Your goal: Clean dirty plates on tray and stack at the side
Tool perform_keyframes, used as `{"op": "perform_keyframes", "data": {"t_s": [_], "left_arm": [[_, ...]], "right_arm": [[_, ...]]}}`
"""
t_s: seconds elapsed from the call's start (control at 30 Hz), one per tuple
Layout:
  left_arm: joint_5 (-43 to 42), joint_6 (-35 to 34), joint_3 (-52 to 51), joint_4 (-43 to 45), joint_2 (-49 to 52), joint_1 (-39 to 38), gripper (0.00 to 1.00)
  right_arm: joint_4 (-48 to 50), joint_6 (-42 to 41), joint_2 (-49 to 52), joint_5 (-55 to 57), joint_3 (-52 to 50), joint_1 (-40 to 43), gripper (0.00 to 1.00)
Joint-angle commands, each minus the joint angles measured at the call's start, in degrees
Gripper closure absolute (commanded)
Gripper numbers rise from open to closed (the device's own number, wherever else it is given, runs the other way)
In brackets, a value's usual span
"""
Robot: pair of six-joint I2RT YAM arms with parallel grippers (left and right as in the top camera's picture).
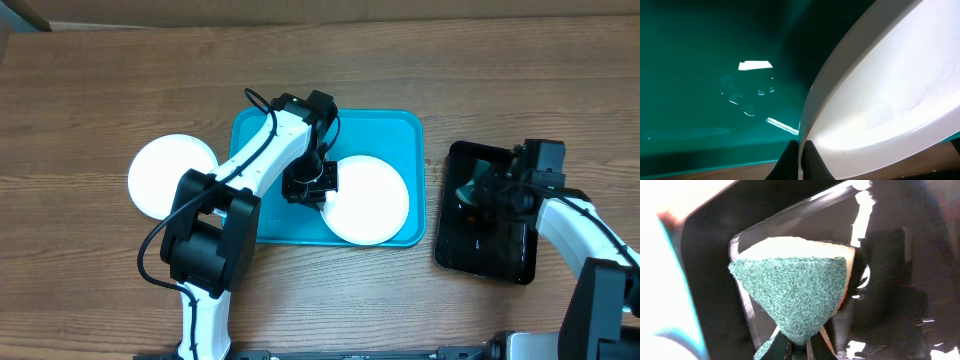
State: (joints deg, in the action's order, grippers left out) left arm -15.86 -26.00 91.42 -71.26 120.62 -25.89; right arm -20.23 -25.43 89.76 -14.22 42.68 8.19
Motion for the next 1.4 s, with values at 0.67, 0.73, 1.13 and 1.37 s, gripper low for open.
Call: {"op": "perform_keyframes", "data": {"t_s": [0.67,0.73,1.13,1.37], "left_arm": [[0.0,0.3,-0.3,-0.3,-0.9,-0.4,0.96],[-0.1,0.3,-0.3,-0.3,-0.9,-0.4,0.96],[7.6,0.0,1.5,2.5,-4.3,0.0,0.96],[20.2,-3.8,1.6,3.8,-13.2,0.0,0.96]], "right_arm": [[-12.5,12.2,0.4,-3.3,1.4,-6.8,0.96],[-14.2,12.2,0.3,-3.5,3.6,-6.8,0.96],[-32.9,12.2,0.2,1.3,21.9,-3.5,0.96],[-41.6,17.2,0.3,1.5,24.7,-1.7,0.96]]}}
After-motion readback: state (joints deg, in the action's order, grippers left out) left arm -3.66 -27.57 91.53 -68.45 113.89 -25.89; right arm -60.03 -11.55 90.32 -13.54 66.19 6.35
